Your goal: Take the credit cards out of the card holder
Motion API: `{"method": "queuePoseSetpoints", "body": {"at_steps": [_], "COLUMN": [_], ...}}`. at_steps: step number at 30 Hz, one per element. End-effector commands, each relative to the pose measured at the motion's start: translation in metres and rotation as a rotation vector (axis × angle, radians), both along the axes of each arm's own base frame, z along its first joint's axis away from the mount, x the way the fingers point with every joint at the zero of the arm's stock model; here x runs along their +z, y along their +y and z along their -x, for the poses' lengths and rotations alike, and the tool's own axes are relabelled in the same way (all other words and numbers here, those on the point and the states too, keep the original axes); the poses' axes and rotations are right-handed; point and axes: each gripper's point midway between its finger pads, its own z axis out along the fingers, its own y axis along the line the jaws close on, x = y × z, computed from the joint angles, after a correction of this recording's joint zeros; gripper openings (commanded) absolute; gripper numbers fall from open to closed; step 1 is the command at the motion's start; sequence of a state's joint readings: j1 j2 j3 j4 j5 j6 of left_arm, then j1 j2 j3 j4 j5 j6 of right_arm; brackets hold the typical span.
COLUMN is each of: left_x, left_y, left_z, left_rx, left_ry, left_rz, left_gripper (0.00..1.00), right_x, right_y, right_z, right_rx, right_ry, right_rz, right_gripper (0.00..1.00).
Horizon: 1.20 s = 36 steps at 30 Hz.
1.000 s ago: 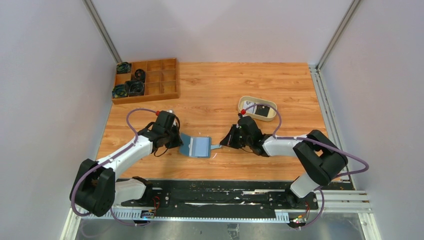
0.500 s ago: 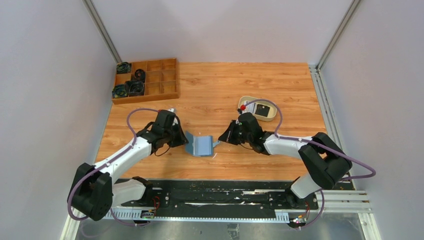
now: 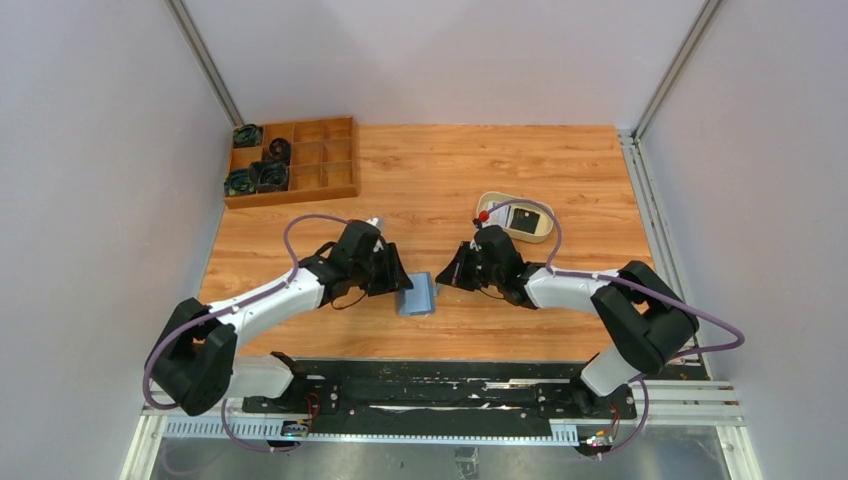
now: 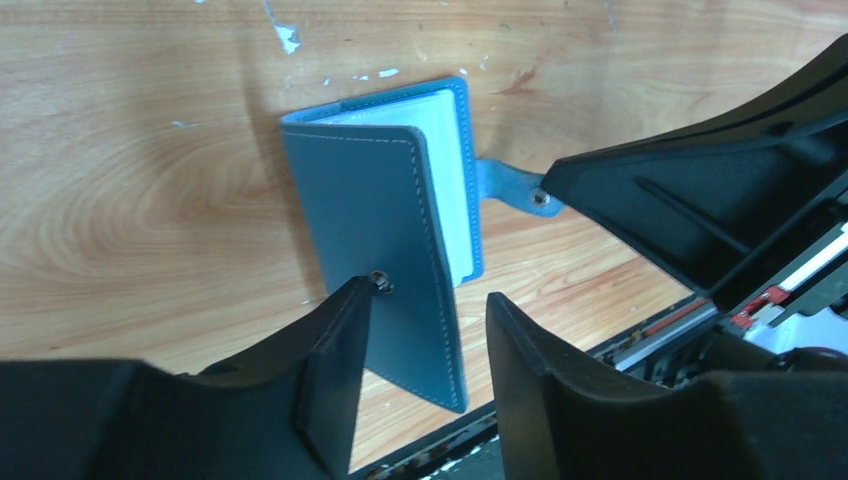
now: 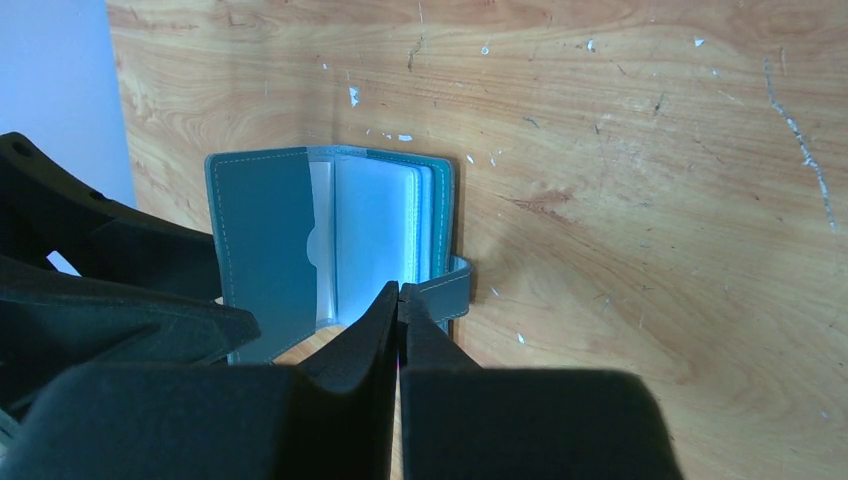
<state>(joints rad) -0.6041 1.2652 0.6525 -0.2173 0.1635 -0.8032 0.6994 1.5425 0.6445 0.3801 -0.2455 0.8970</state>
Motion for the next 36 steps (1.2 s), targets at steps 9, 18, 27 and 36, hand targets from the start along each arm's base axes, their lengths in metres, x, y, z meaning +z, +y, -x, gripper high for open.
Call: {"method": "queuePoseSetpoints", "body": {"at_steps": [9, 18, 27, 36], "left_x": [-0.020, -0.042, -0.050, -0.055], "left_y": [-0.019, -0.020, 0.012, 0.022], "left_z": [-0.017, -0.026, -0.024, -0.019], "left_rx": [0.049, 0.115, 0.269, 0.336], "left_ry": [0.045, 0.089, 0.082, 0.094], "left_rz": [0.011, -0.018, -0.071, -0.058], "left_gripper": [0.52, 0.52, 0.51, 0.21], "right_x": [0.010, 0.015, 0.013, 0.005], "right_y": [0.002, 0.002, 0.017, 0.053], "right_z": [-0.005, -0.004, -0.008, -0.004], "right_rx": [0.018, 0.025, 0.057, 0.121], "right_ry": [-0.030, -0.041, -0.009, 0.033], "right_rz": [-0.025, -0.023, 0.001, -0.007], "right_gripper": [0.00, 0.00, 0.00, 0.00]}}
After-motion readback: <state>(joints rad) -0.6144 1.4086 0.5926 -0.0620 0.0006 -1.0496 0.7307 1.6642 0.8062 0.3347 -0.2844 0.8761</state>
